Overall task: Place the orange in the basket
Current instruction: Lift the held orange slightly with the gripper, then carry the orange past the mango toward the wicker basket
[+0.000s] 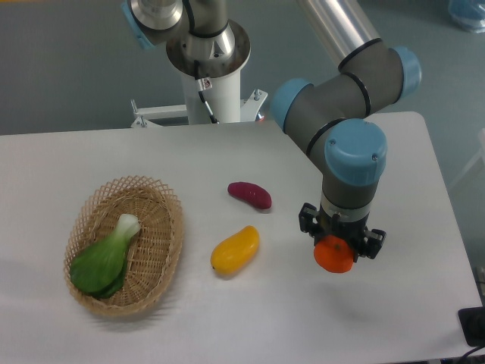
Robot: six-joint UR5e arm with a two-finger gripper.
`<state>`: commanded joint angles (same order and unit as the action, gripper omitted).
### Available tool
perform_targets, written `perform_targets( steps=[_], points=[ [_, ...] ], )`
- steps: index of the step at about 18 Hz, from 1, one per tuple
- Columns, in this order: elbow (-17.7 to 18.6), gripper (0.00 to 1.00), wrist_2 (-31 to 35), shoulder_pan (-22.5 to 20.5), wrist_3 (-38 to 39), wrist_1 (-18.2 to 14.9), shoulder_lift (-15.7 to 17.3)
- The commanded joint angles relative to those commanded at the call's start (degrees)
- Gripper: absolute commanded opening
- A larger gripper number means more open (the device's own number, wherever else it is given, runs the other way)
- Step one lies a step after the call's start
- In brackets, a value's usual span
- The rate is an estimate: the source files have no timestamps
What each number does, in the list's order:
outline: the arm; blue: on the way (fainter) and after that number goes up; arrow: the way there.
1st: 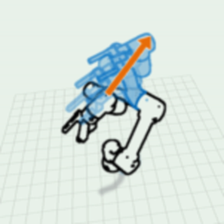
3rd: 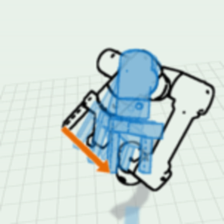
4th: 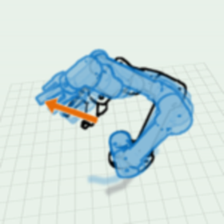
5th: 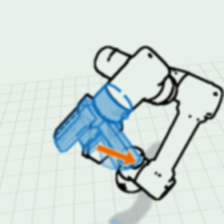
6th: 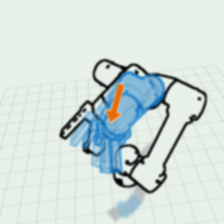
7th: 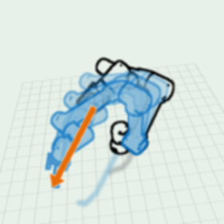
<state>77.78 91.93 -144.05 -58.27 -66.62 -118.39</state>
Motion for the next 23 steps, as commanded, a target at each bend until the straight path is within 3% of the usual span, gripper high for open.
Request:
perform_targets(
  steps=[13,16,18,23],
  points=[
    [1.49,0.64,-0.62,3.69,3.86,0.44,0.09],
    [5.35,0.64,-0.18,6.41,4.39,2.01,0.87],
    [7.99,0.64,-0.09,8.34,4.39,5.00,1.76],
    [8.53,0.64,0.09,12.91,4.75,5.63,1.67]
  ],
)
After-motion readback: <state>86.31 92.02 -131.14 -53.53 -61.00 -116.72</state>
